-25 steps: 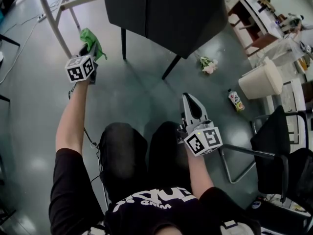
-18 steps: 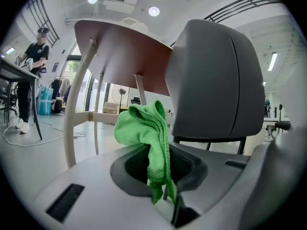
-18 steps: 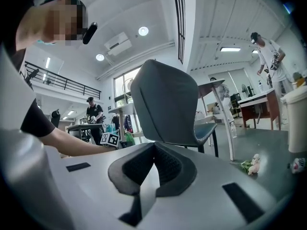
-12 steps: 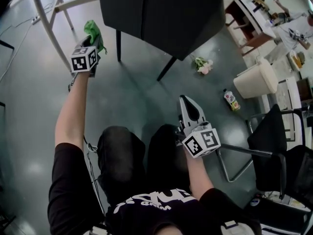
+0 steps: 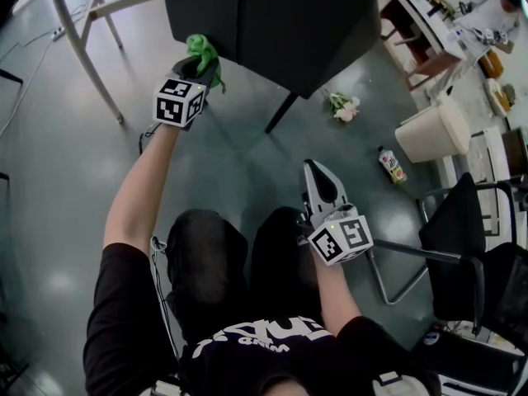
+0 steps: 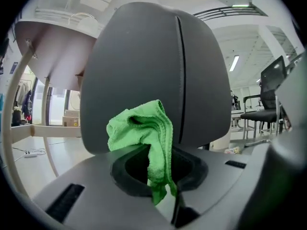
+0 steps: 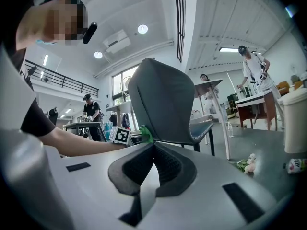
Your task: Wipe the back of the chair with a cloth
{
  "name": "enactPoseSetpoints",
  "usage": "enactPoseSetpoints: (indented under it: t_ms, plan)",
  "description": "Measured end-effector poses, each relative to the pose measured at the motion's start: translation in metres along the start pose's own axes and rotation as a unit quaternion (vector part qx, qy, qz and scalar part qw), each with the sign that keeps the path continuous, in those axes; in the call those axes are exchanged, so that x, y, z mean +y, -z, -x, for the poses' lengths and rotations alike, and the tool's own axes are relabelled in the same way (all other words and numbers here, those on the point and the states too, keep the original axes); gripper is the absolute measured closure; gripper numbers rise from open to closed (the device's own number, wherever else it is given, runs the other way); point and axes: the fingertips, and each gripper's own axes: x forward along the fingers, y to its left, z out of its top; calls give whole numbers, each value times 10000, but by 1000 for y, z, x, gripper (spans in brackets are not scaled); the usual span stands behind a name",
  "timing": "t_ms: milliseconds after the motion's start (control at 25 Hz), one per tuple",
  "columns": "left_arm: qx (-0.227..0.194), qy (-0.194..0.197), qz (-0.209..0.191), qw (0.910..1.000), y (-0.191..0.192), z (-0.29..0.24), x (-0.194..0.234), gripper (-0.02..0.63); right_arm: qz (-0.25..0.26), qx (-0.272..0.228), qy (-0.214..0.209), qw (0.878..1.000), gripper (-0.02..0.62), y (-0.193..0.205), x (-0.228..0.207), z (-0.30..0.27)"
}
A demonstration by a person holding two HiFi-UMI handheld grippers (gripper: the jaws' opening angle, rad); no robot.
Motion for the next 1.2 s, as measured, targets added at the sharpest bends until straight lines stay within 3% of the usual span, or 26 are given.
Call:
enactPoseSetpoints:
  t_ms: [200,440,560,880,1200]
  plan:
    - [-118,424,-73,9990,-5,-10,-50,543,-35,1,4,10000,598,2,0,3]
    - [-257,517,167,9982,-2,-14,-85,543,-56,-50,10,10000,598,2,-5,9]
    - [-255,767,106,9967,-2,-16,-110,543,-65,-66,44,9999,598,1,-8,11]
    - [-186,1570,-86,9874,-3,-23,-193,543,-119,-121,112,9998,598,0,-13,18]
    - [-190,2104,-319,9769,-9,-13,-234,543,-223,-142,136,9996,598,4,-22,19]
